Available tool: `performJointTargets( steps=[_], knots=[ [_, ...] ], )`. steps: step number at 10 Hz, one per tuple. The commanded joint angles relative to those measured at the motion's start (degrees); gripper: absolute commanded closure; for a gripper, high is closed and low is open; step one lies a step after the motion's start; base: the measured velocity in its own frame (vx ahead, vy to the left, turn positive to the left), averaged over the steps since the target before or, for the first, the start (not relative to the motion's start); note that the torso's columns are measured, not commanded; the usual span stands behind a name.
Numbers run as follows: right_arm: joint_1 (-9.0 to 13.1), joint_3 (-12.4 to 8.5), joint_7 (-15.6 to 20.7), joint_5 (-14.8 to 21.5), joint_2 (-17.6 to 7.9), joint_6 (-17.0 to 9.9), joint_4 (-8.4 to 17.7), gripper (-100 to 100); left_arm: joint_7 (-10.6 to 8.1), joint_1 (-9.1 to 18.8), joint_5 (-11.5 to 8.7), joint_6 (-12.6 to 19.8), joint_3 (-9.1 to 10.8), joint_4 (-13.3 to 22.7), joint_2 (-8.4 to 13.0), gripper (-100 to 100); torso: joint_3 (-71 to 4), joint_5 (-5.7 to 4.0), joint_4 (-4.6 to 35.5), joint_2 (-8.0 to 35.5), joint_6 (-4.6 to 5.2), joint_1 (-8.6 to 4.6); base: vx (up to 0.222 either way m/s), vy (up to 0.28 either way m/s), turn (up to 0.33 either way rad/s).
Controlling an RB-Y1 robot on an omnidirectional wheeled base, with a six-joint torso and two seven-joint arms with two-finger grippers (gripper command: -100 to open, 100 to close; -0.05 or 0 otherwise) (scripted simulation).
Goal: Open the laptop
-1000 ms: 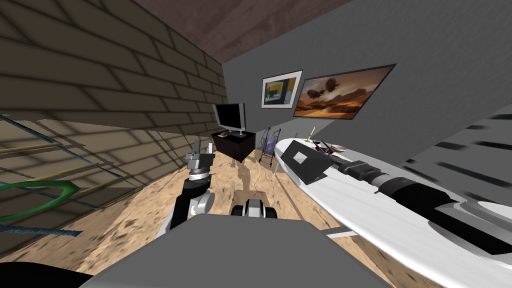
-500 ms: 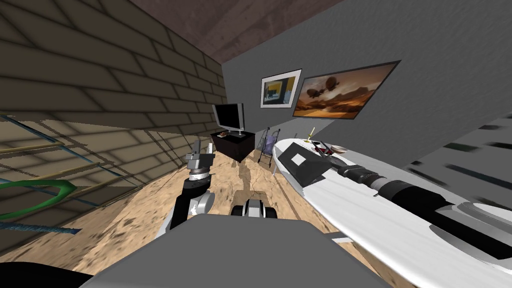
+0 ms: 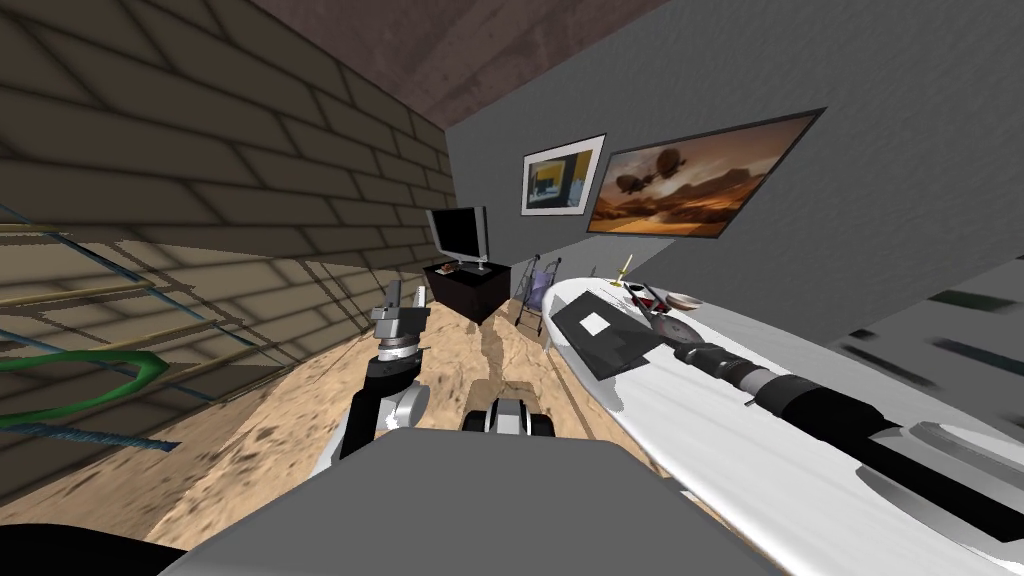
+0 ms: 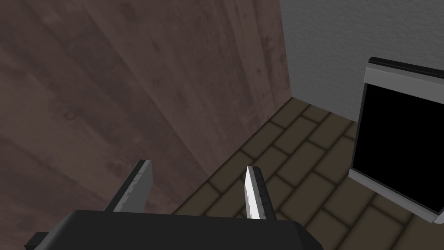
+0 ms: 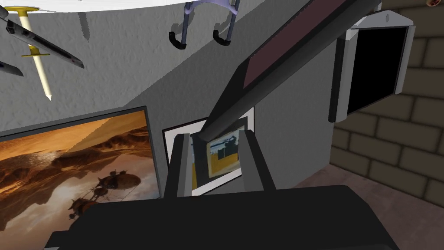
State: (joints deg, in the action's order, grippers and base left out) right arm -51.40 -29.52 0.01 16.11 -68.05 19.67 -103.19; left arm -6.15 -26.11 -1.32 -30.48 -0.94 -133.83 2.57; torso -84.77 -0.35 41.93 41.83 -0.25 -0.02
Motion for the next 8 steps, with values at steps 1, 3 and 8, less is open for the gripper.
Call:
performJointTargets(
  steps=[1,3,8],
  knots=[
    [-1.2,2.7,-2.4,-1.7,1.2,1.5,-0.4,100,0.00,0.0,0.0,0.0,0.00,0.0,0.0,0,0.1,-0.04,0.0,0.1,-0.06,0.13,0.018,-0.096,0.076],
    [-1.4,4.7,-4.1,-3.1,2.0,2.6,0.1,100,0.00,0.0,0.0,0.0,0.00,0.0,0.0,0,0.2,0.17,0.1,0.3,0.00,0.30,0.011,-0.082,0.092],
    [-5.6,-2.1,-7.8,-4.7,-4.0,0.4,-3.9,-100,0.00,0.0,0.0,0.0,-0.01,0.0,0.0,0,0.2,0.35,0.4,0.5,0.23,0.05,0.014,-0.007,-0.104]
  ],
)
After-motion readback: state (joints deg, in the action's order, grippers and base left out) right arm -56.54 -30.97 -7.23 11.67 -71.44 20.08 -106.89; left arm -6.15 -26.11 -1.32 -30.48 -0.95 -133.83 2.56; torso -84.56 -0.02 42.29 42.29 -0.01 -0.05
